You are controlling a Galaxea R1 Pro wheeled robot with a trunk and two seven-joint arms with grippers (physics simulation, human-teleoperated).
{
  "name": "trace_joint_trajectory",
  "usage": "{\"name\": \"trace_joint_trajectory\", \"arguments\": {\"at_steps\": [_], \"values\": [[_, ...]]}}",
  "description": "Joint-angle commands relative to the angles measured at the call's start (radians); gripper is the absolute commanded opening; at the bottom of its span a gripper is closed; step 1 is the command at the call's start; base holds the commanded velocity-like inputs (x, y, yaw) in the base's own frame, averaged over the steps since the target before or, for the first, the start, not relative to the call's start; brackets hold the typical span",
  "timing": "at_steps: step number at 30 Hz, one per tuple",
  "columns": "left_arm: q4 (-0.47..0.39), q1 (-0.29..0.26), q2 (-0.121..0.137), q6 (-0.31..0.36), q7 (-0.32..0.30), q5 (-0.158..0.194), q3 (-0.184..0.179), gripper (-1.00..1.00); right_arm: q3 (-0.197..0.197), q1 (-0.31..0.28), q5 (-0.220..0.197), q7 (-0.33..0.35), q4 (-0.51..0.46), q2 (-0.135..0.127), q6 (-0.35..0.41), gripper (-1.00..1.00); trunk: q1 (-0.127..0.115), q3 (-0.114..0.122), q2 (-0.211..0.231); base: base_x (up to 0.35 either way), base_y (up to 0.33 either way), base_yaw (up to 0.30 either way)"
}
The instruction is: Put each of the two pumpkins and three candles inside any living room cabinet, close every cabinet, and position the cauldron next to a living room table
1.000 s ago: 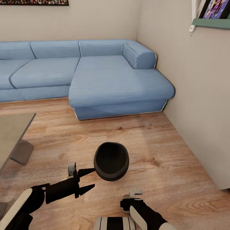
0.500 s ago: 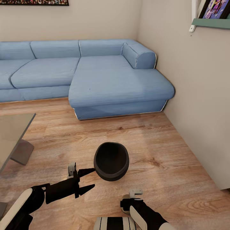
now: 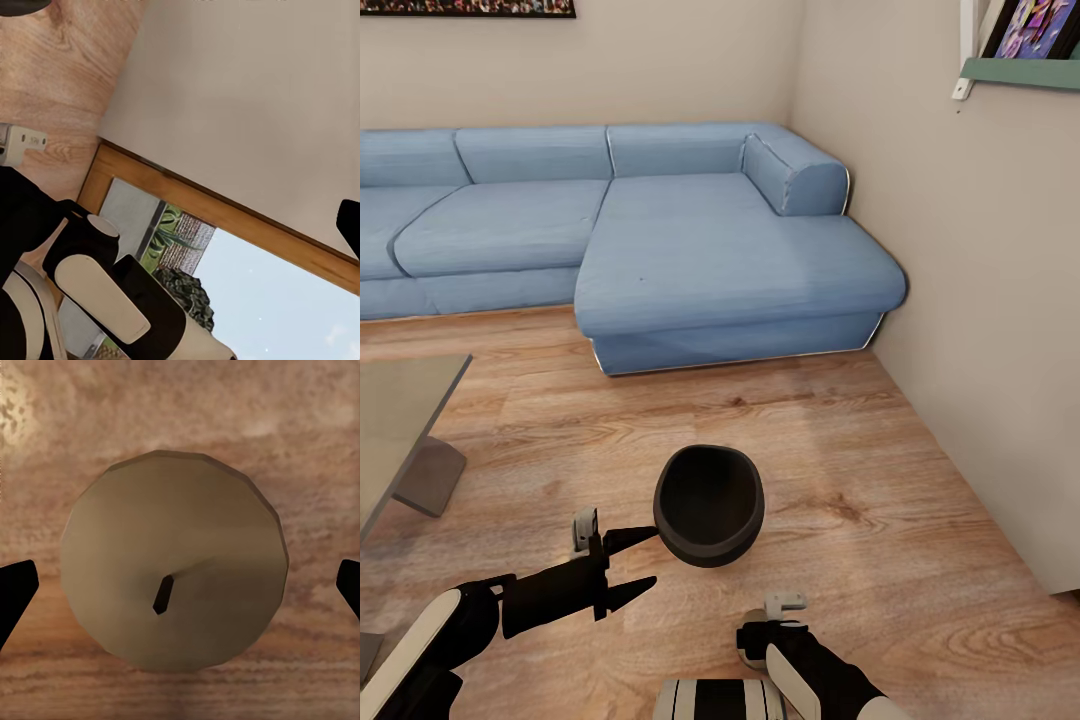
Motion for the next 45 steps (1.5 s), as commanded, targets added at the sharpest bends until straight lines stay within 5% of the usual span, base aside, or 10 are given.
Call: {"name": "trace_joint_trajectory", "arguments": {"at_steps": [1,25,32,45], "values": [[0.0,-0.001,0.001,0.0,0.009,0.011,-0.001,1.0,0.007,-0.001,-0.008,-0.009,-0.002,-0.001,0.003,1.0,0.0,-0.001,0.0,0.016,0.044,0.0],[0.0,-0.001,0.0,0.0,0.009,0.011,-0.002,1.0,0.005,-0.001,-0.01,-0.01,-0.002,-0.017,0.003,1.0,0.0,-0.001,0.0,0.017,0.055,0.0],[0.0,-0.001,0.0,0.0,0.009,0.011,-0.002,1.0,-0.068,-0.005,-0.005,-0.009,0.025,-0.021,0.003,1.0,0.0,-0.001,0.0,0.0,0.001,0.0],[0.0,-0.001,-0.001,0.0,0.009,0.011,-0.002,1.0,-0.076,-0.024,-0.003,-0.008,0.073,-0.021,-0.024,1.0,0.0,-0.001,0.0,0.0,0.015,0.0]]}}
